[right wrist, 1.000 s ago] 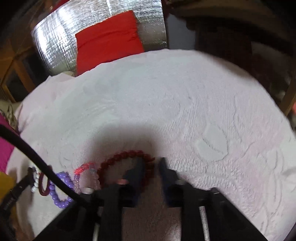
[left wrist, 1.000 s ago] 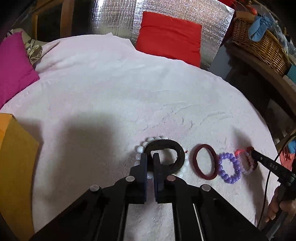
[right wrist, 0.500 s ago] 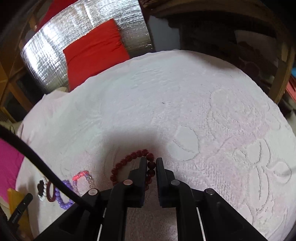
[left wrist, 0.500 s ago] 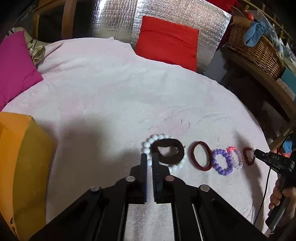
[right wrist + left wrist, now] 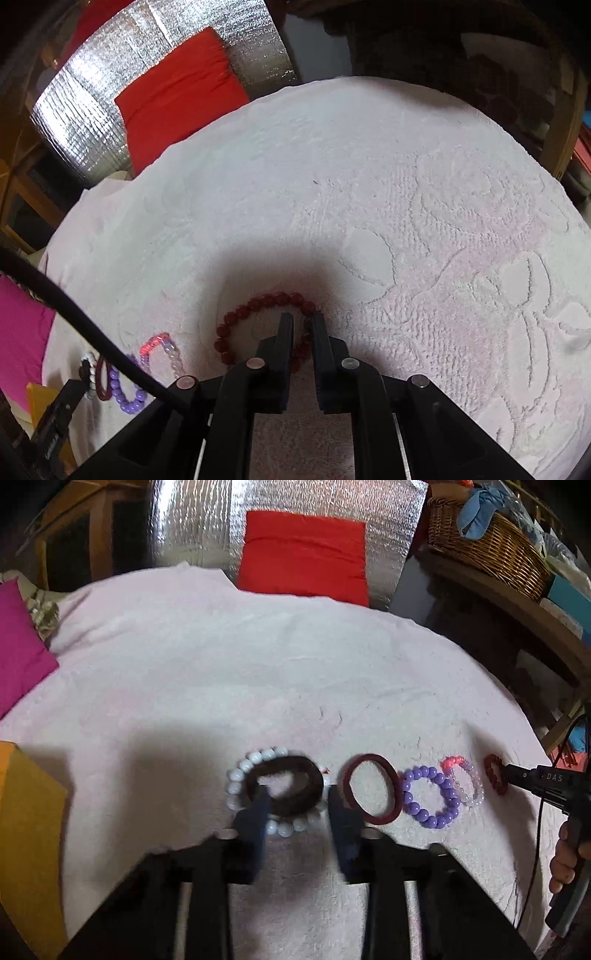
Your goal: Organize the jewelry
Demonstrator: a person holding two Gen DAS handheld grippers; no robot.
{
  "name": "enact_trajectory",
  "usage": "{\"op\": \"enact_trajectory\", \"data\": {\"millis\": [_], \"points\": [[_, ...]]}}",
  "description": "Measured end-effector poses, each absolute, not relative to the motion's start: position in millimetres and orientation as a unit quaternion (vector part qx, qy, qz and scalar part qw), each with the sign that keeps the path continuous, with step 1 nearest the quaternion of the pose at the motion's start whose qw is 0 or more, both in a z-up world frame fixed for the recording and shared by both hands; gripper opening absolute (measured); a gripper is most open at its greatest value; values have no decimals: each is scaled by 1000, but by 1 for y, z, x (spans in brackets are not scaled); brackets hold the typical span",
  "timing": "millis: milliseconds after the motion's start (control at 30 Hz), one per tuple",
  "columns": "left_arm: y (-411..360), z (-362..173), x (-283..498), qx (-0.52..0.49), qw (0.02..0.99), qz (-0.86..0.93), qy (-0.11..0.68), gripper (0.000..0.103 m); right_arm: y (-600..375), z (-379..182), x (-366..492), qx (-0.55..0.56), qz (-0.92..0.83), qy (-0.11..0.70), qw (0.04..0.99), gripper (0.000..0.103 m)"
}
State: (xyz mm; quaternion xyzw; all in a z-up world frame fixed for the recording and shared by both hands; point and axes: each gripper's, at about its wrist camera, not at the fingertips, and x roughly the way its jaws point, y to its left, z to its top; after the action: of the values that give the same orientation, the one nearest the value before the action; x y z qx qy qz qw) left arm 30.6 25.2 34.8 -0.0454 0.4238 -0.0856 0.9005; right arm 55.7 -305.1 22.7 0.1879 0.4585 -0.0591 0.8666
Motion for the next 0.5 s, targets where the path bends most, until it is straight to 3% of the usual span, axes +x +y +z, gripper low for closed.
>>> {"op": "enact_trajectory", "data": {"millis": [133,400,500], "points": [[22,33,34,-36,902,-80,422,8,-304,21,56,182,-58,462,866,11],[32,38,28,-57,904,-95,413,2,-308,26,51,192,-42,465,863,11],[36,44,25,-55,908,-94,405,2,-312,26,51,208,-33,472,856,16]]}}
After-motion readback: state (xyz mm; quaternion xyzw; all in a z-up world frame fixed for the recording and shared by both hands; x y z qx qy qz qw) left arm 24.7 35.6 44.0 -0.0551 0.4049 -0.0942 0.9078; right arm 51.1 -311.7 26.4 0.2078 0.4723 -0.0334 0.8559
